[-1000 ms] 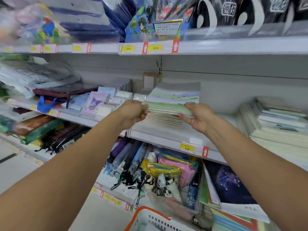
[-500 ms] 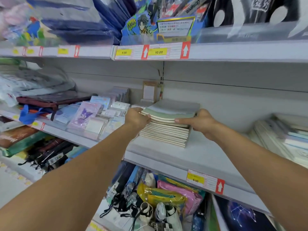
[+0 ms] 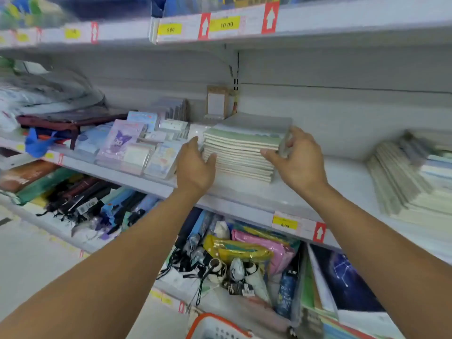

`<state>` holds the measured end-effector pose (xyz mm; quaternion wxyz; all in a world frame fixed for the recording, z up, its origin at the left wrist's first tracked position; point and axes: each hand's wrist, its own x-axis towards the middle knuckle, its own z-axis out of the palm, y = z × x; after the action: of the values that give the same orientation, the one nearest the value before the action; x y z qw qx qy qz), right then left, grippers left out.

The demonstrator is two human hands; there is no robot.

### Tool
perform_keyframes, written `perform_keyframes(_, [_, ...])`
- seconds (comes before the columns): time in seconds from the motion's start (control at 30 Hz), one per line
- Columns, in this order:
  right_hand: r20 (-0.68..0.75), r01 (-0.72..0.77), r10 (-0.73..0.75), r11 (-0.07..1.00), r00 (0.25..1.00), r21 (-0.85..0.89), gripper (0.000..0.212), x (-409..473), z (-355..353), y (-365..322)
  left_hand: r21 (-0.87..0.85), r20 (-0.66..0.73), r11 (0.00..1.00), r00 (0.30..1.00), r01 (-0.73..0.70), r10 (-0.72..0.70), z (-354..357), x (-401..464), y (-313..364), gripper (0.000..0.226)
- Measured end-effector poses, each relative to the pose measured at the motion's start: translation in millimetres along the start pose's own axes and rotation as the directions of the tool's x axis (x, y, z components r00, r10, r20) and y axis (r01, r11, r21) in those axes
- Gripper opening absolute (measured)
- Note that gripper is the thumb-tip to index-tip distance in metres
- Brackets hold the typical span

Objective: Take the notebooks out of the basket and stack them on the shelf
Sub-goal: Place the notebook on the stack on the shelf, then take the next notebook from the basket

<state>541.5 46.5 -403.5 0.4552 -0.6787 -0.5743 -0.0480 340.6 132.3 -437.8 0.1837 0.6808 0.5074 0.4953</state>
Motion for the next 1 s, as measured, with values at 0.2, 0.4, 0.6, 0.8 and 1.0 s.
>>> perform_keyframes(0.2, [0.16, 0.091, -0.13, 0.969, 0.978, 0.228, 0.025, -227.2, 21.2, 36.8, -0.176, -0.037, 0.984, 0.999, 0.011, -0.017, 15.3, -212.1, -43.6, 0.008])
perform_keyframes(0.4, [0.695, -0.414, 0.613, 0.782, 0.375, -0.466, 0.104, -421.5, 60.2, 197.1, 0.318, 0.282, 0.649, 0.584, 0.692, -0.761, 15.7, -408.4, -144.6, 0.03])
perform_keyframes(0.6, [0.681, -0.627, 0.699, 0.636, 0.219, -0.45, 0.093, -453.1, 51.8, 211.8, 0.407, 0.424, 0.424, 0.243, 0.809, -0.872, 20.6, -439.8, -145.8, 0.032])
perform_keyframes(0.8, [0.64, -0.618, 0.704, 0.659, 0.308, -0.427, 0.072, -461.3, 50.7, 209.3, 0.362, 0.401, 0.411, 0.258, 0.837, -0.879, 25.0, -448.4, -144.1, 0.024])
perform_keyframes(1.0, [0.643, -0.491, 0.69, 0.708, 0.332, -0.507, 0.106, -461.1, 56.7, 210.0, 0.156, 0.352, 0.357, 0.286, 0.921, -0.891, 28.8, -448.7, -134.9, 0.032])
